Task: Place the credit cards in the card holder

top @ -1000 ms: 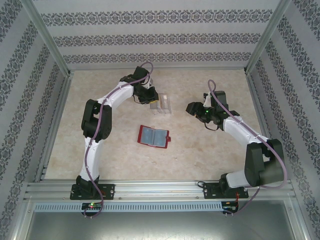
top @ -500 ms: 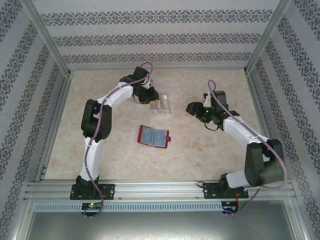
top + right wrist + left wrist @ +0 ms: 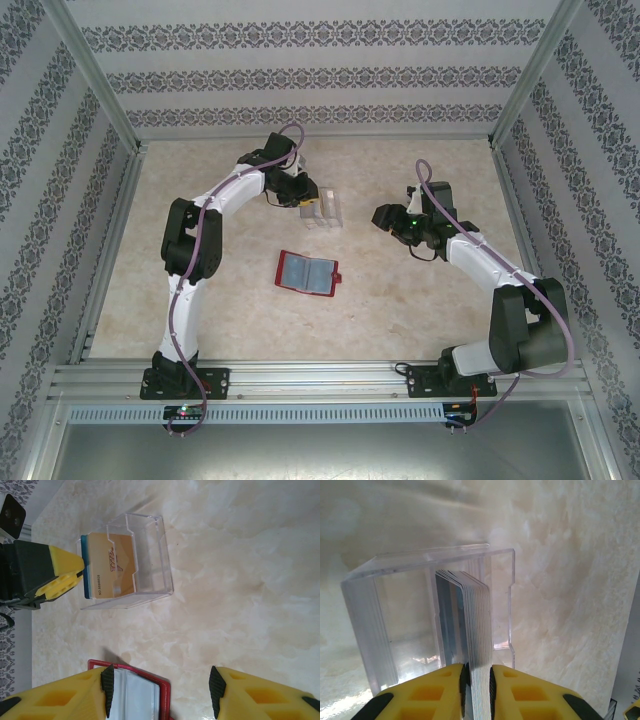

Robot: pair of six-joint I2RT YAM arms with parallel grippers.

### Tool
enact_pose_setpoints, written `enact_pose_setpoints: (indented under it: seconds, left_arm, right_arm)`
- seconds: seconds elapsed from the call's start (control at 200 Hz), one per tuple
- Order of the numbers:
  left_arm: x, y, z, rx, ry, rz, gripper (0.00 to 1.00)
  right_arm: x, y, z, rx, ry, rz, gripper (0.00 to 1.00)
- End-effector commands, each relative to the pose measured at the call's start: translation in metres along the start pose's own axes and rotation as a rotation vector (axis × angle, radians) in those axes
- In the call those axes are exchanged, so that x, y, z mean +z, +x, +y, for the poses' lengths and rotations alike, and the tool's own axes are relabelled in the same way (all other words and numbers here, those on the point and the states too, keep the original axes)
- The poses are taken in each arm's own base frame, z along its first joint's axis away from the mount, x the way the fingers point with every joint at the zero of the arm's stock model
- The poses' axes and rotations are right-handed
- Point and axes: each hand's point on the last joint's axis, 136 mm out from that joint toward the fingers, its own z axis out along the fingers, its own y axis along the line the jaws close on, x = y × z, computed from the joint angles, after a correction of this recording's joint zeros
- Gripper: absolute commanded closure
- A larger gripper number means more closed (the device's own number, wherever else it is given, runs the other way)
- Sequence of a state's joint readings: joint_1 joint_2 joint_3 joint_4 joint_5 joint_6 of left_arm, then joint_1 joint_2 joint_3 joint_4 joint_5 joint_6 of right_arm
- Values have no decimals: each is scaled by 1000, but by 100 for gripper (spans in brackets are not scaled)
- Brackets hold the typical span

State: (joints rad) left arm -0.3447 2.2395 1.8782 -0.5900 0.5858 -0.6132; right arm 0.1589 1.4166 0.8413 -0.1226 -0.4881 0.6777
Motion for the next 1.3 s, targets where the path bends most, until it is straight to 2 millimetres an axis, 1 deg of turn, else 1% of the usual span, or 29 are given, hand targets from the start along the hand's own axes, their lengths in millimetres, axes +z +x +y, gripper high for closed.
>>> enact_pose_setpoints:
  seconds: [0.0,0.2,0.415,0.595,0.734,0.804,0.969,1.294]
  left_arm:
    - [-24,-11,-24,23,67,-50,77]
    - [-19,-11,-19,11,57,-39,78]
    - [-17,-10,-16,6,38,-35,86]
    - [-20,-10,-10,5,8,-40,91]
    - [-22,-11,-7,0,3,-38,98]
    - [-24,-10,-7,0,-4,-39,100]
    - [-33,-12,-6,9,-15,-50,100]
    - [-44,-10,7,-11,-83,-44,100]
  right_arm:
    - [2,2,-4,15,-9,8,45]
    - [2,3,-5,16,-9,11,45]
    - [2,2,-4,15,-11,8,45]
    - [2,2,-5,16,-9,9,45]
    - [3,2,-5,19,-9,8,45]
    - [2,2,-5,18,-10,9,45]
    - [2,1,-5,16,-8,6,45]
    - [0,1,-6,9,3,1,45]
